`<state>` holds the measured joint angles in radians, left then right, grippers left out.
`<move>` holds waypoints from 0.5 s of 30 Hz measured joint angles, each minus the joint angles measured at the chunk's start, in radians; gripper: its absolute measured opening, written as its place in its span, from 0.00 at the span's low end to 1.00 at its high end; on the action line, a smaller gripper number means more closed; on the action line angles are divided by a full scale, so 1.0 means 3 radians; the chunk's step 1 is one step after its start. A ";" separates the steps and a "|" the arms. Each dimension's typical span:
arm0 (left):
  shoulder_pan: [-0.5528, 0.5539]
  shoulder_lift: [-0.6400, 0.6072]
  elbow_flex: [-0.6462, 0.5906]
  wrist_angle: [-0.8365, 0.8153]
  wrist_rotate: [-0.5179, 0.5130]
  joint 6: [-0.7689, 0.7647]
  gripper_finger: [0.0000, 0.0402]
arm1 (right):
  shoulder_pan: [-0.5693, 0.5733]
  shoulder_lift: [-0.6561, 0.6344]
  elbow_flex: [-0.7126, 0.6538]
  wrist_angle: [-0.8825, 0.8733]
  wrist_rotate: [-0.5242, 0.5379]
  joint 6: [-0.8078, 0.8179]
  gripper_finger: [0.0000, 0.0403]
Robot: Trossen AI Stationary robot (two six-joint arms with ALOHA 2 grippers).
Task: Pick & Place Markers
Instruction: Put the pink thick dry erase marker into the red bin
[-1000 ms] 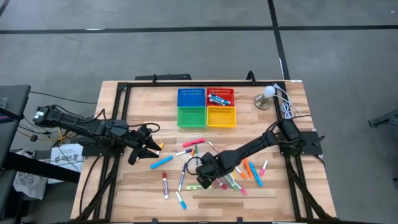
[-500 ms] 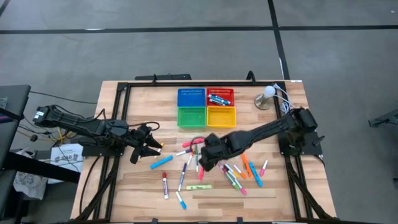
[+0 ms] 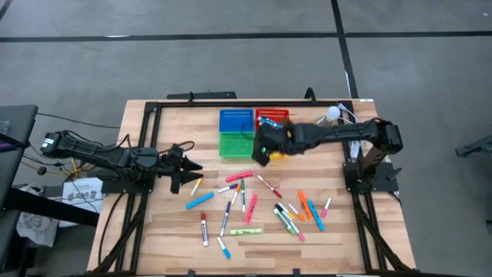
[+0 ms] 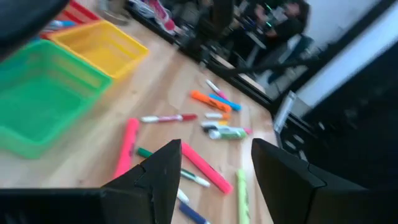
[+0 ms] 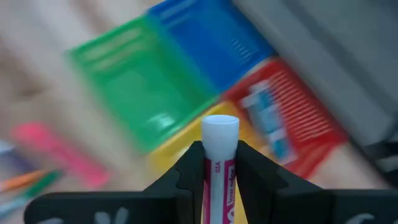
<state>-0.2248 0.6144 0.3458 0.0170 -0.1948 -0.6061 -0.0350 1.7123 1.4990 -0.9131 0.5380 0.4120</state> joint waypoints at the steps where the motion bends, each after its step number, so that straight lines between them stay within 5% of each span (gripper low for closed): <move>1: 0.0022 0.0000 0.0000 0.0000 -0.0054 -0.0013 0.48 | -0.0084 0.0000 0.0000 0.0021 0.0090 -0.0159 0.16; 7: 0.0145 0.0006 0.0000 0.0015 -0.0338 -0.0180 0.48 | -0.0639 0.0098 0.0008 0.0451 0.0220 -0.0982 0.16; 15: 0.0266 0.0016 0.0000 0.0050 -0.0783 -0.0277 0.48 | -0.1294 0.0410 0.0005 0.1040 -0.0379 -0.1723 0.16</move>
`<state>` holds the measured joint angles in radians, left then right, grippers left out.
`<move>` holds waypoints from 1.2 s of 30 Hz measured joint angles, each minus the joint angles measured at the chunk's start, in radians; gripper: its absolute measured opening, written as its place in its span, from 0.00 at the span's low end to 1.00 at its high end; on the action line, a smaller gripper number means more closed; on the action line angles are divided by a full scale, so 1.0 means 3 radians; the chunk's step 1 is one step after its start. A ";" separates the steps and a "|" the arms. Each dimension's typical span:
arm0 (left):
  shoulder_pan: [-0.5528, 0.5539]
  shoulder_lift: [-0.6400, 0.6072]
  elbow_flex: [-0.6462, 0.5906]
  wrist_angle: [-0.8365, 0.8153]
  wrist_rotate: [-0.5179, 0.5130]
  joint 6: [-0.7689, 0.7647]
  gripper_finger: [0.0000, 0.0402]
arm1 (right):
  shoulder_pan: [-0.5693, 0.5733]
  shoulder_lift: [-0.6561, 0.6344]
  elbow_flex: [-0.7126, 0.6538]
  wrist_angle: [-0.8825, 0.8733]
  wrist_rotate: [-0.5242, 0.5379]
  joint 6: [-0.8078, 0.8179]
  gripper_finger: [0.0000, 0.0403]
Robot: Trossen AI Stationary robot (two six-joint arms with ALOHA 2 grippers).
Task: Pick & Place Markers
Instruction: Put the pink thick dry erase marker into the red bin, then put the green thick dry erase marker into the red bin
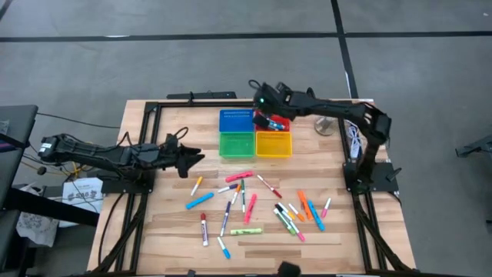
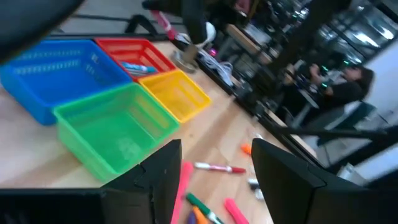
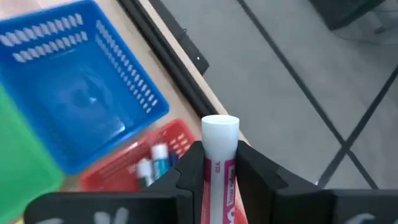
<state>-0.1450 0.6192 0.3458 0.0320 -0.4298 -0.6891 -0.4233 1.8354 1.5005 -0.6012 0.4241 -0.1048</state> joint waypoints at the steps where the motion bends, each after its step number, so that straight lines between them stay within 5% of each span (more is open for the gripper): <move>1: 0.0010 0.0007 -0.0001 0.0003 -0.0051 -0.0001 0.48 | -0.0059 0.0060 0.0000 0.0001 -0.0034 -0.0070 0.16; 10: 0.0033 0.0131 -0.0003 0.0067 -0.0413 -0.0004 0.48 | -0.0310 0.0527 -0.0005 -0.0014 -0.0113 -0.0377 0.16; 25: 0.0033 0.0367 -0.0003 0.0223 -0.0491 -0.0014 0.48 | -0.0181 0.0508 0.0000 -0.0060 -0.0117 -0.0527 0.18; 36: 0.0031 0.0364 -0.0001 0.0345 -0.0450 -0.0015 0.48 | -0.0042 0.0506 0.0009 -0.0292 -0.0094 -0.0531 0.43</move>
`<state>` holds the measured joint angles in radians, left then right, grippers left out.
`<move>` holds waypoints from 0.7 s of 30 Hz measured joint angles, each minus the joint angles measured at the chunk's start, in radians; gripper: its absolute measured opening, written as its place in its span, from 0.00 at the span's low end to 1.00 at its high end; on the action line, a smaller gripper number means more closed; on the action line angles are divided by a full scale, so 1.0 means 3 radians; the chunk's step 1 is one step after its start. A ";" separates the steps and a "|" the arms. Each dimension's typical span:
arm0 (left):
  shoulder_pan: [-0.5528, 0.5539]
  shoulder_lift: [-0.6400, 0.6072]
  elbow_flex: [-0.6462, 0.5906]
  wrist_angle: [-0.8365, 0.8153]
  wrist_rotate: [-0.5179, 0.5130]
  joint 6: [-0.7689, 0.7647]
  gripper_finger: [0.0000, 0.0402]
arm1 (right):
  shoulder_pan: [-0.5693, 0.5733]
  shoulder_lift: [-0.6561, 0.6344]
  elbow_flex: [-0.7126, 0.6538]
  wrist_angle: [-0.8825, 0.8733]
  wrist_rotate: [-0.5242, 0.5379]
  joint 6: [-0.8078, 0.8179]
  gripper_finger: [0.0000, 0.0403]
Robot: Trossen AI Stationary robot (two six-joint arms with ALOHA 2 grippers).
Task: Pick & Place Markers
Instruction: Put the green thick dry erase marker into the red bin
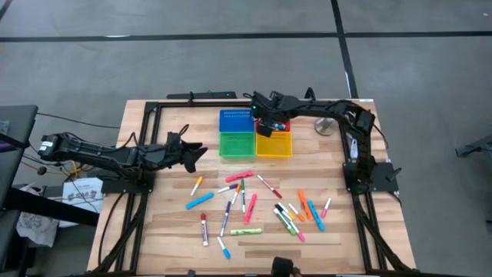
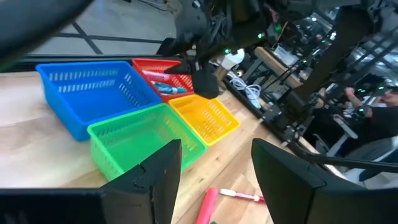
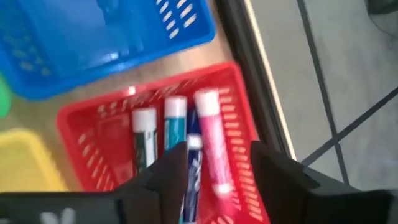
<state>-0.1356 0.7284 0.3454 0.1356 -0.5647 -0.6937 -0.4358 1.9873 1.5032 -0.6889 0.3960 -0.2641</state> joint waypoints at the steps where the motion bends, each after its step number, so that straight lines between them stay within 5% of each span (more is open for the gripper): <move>1: 0.0000 0.0000 0.0000 0.0018 0.0037 0.0000 0.48 | 0.0012 0.0001 0.0024 -0.0072 0.0000 0.0002 0.45; 10: -0.0015 0.0000 0.0000 0.0018 0.0178 -0.0100 0.48 | 0.0135 -0.0072 0.0417 -0.0692 0.0000 0.0387 0.49; 21: 0.0026 -0.0386 0.0005 -0.0236 0.1183 0.0113 0.48 | 0.0582 -0.0718 0.0448 -0.0993 -0.0198 0.1744 0.46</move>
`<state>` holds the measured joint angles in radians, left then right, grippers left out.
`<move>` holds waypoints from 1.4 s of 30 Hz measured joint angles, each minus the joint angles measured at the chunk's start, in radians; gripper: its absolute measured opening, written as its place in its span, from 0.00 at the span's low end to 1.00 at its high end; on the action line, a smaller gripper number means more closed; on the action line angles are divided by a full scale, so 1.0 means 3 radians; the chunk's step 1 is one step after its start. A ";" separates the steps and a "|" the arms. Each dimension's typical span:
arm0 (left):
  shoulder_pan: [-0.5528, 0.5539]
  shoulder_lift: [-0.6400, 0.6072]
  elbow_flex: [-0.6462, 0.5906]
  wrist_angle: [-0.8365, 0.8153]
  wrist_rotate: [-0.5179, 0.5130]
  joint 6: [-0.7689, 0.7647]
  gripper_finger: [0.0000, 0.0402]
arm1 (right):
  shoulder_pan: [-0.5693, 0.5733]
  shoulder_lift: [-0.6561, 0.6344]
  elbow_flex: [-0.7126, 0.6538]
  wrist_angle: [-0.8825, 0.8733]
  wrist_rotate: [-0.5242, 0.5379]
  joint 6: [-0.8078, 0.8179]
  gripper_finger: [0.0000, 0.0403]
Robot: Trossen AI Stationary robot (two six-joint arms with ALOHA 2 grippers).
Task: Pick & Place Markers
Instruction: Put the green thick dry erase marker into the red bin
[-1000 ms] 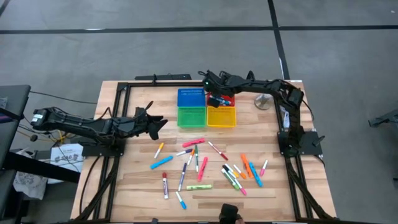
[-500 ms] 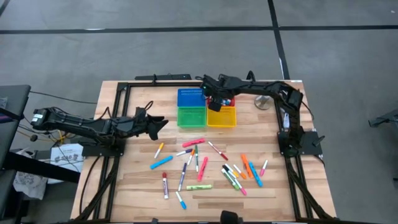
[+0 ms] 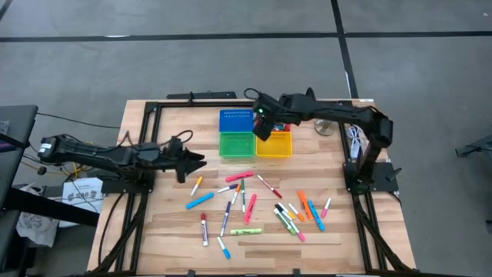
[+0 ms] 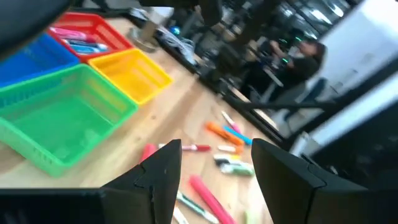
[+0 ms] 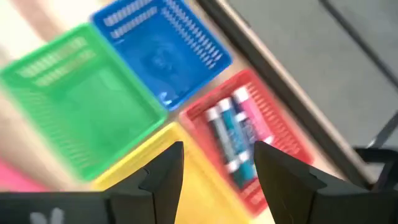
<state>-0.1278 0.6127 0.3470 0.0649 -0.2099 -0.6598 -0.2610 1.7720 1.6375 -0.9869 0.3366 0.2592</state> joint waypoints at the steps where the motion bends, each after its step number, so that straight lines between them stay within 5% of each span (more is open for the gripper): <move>1: 0.0006 -0.0097 0.0000 -0.0066 0.0069 0.0008 0.48 | 0.0083 -0.0037 0.0000 -0.0044 -0.0007 0.0094 0.46; 8: -0.0104 -0.0469 0.0000 -0.0318 0.0285 0.0014 0.48 | 0.0746 -0.0118 -0.0002 -0.0354 -0.0001 0.0706 0.46; 25: -0.0660 -0.0345 -0.0001 -0.0321 0.0479 0.0029 0.48 | 0.2289 0.0208 -0.0165 -0.0432 -0.0236 0.2806 0.41; 42: -0.0918 -0.0221 -0.0003 -0.0293 0.0446 0.0028 0.48 | 0.3041 0.0932 -0.0164 -0.0126 -0.0597 0.2711 0.36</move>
<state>-0.4031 0.5464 0.3462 -0.0229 -0.0760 -0.6514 0.6512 2.0517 1.5883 -1.0247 0.1575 1.0724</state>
